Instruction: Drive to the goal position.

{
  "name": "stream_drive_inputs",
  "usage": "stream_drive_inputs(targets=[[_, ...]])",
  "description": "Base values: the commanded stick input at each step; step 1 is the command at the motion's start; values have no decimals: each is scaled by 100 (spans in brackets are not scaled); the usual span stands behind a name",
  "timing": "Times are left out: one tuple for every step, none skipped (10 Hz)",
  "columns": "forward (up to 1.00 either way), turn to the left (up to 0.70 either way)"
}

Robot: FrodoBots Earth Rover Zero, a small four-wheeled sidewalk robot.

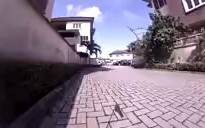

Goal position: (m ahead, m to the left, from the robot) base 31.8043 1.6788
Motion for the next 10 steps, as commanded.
stream_drive_inputs(targets=[[69, 3], [69, 3], [69, 3], [69, 3], [69, 3], [69, 3], [69, 3], [69, 3], [69, 3], [69, 3]])
